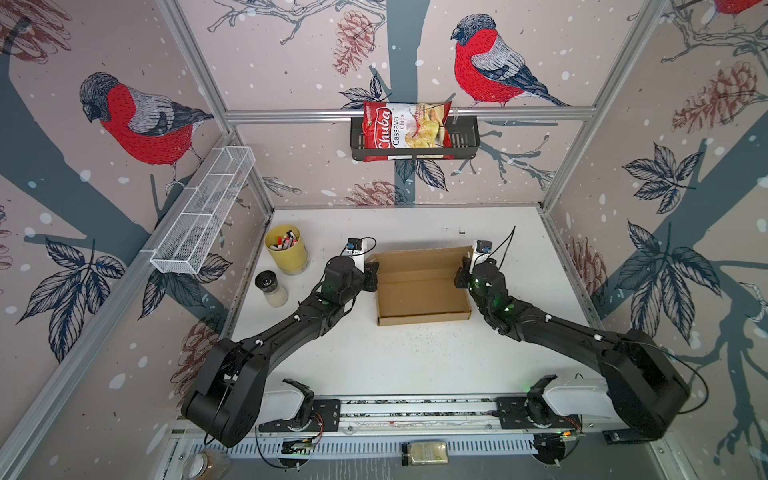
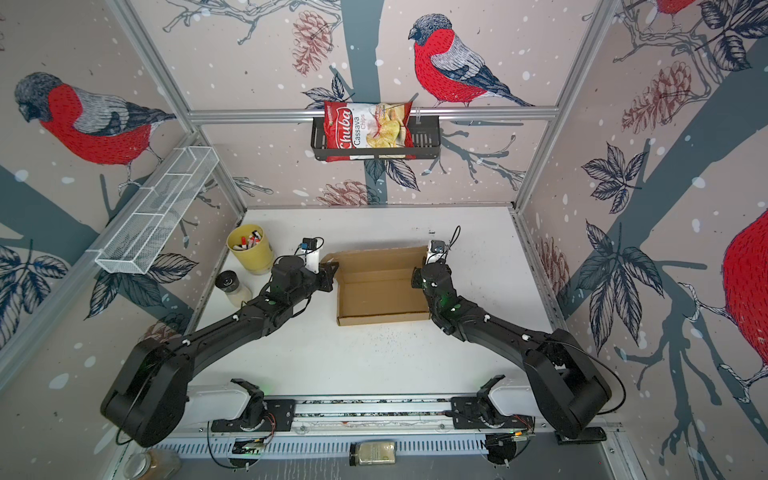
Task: Fold the paper box
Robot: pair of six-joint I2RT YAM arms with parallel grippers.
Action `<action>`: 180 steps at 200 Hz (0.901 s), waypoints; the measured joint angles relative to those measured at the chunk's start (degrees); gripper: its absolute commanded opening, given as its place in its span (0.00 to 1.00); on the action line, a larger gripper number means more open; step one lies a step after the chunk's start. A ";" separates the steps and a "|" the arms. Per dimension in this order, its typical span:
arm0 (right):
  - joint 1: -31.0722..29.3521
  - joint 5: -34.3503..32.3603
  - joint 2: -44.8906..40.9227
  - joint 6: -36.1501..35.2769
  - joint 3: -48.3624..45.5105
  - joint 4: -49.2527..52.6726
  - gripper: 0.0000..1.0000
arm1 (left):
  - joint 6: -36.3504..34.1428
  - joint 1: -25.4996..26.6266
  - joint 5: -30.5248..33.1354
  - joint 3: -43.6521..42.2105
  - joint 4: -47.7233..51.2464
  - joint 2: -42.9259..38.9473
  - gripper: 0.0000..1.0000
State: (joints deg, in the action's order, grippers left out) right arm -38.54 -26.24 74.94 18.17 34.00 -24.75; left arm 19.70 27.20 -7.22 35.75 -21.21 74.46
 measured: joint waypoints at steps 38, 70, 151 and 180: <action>-0.26 -0.26 -0.59 0.20 -1.79 1.07 0.01 | -0.24 1.70 1.22 -2.12 -0.07 -0.37 0.02; -0.85 -0.35 -2.23 0.20 -3.26 0.85 0.00 | -0.68 1.99 1.33 -4.22 -1.77 -1.70 0.02; -0.98 -2.54 -2.01 1.25 -2.78 0.81 0.00 | -1.84 2.10 1.36 -2.23 -2.43 0.42 0.02; -0.17 -3.98 -1.42 1.49 -2.16 -0.59 0.00 | -3.61 2.10 1.36 0.70 -2.93 3.17 0.02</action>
State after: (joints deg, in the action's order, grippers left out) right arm -38.72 -30.22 73.52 19.66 31.83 -25.34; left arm 16.10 29.30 -5.87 36.45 -24.14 77.62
